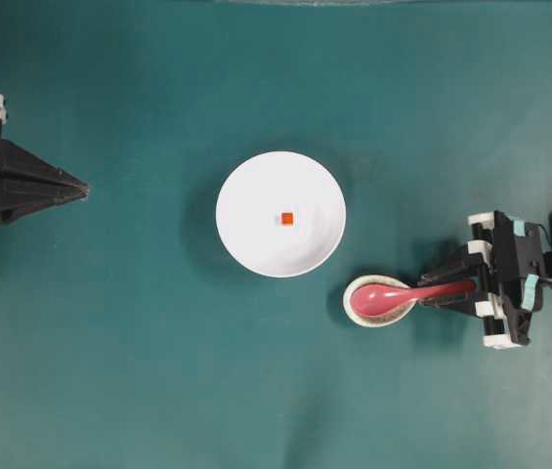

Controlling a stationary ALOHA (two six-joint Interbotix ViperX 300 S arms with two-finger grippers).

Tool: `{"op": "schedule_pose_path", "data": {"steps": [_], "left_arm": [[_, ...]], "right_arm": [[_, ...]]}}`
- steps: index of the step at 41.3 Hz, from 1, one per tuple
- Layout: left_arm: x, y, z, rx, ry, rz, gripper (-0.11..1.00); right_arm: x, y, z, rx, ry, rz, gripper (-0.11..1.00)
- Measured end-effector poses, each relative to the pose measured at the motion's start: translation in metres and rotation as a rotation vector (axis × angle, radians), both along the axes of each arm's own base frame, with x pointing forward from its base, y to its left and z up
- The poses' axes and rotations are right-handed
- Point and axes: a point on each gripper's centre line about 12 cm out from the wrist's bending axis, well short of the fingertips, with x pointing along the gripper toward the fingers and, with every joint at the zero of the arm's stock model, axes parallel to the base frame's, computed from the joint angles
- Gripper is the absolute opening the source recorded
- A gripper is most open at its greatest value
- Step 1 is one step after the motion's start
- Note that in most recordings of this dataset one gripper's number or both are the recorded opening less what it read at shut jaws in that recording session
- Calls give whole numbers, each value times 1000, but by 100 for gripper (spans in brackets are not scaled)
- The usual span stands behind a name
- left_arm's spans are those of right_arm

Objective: Grip the spoon and scoop the red block from the bowl with right arm.
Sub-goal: 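Close the right gripper on the pink spoon handle and adjust grip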

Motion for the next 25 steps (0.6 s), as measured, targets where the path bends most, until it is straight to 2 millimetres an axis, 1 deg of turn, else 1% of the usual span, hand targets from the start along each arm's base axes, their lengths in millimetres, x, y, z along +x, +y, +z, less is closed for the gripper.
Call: {"op": "schedule_pose_path", "data": {"steps": [25], "left_arm": [[-1,0,-2,1,17,0,0]], "right_arm": [[1,0,0,-23,-3,13,39]]}}
